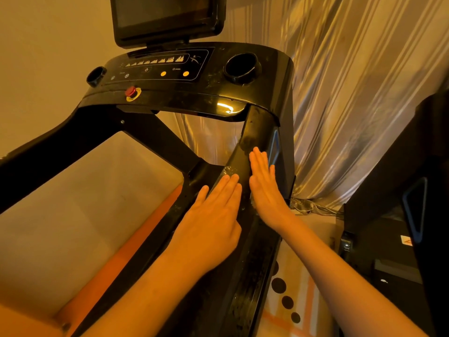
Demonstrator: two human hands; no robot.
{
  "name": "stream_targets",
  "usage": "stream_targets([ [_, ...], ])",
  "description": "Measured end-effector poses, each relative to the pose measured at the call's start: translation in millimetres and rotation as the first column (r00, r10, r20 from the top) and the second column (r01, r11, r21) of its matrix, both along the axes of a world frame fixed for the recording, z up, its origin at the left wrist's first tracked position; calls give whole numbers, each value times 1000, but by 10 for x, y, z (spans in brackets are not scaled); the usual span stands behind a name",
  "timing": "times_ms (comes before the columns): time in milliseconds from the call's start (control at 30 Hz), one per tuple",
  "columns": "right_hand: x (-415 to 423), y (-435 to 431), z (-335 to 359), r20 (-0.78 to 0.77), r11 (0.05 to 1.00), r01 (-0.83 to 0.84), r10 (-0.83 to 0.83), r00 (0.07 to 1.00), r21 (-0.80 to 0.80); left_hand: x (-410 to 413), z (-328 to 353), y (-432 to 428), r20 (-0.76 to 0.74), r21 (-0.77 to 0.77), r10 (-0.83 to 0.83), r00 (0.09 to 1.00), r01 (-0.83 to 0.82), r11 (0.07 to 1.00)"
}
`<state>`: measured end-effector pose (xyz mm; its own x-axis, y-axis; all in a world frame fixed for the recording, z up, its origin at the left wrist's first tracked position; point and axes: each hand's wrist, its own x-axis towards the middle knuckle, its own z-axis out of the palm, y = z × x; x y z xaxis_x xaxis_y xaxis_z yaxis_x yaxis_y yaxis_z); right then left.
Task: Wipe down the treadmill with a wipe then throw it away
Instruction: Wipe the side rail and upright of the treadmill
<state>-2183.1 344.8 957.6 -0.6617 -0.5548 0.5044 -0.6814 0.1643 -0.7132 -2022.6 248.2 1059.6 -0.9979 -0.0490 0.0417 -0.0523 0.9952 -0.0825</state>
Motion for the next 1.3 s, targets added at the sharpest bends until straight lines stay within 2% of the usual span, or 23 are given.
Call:
stream_targets([
  [67,-255,-31,107,-50,998,-7,11,999,65,3,-4,-2,-1,-1,-4,1000,4,1000],
  [133,-509,-153,249,-125,990,53,-37,991,129,1,-12,-4,-10,-1,1,1000,-1,1000],
  [233,-521,-251,268,-149,994,70,-57,987,88,1,-21,-7,-18,-6,-2,1000,2,1000],
  [333,-417,-87,163,-218,995,-48,67,974,93,2,-27,-19,-17,-5,-2,1000,2,1000],
  [433,-624,67,334,-312,960,-115,194,930,255,-11,-27,-24,-19,-9,-9,1000,9,1000],
  [533,-823,142,466,-388,912,-110,274,880,395,-14,-45,-31,-25,-16,-10,1000,10,1000],
  [633,-914,175,496,-483,889,-59,301,823,454,-15,-50,-40,-35,-8,-22,999,22,1000],
  [933,-881,33,491,-498,934,67,126,858,351,18,-36,-35,-10,-54,-39,999,39,998],
  [1100,-864,-37,421,-472,965,54,76,878,256,26,-41,-20,-8,-74,-27,1000,26,997],
  [1200,-882,-82,353,-449,985,26,53,892,169,-8,-121,-49,-85,-64,-10,996,4,998],
  [1300,-945,-94,339,-482,990,-17,83,872,140,-20,-170,-40,-155,-164,-2,988,-24,986],
])
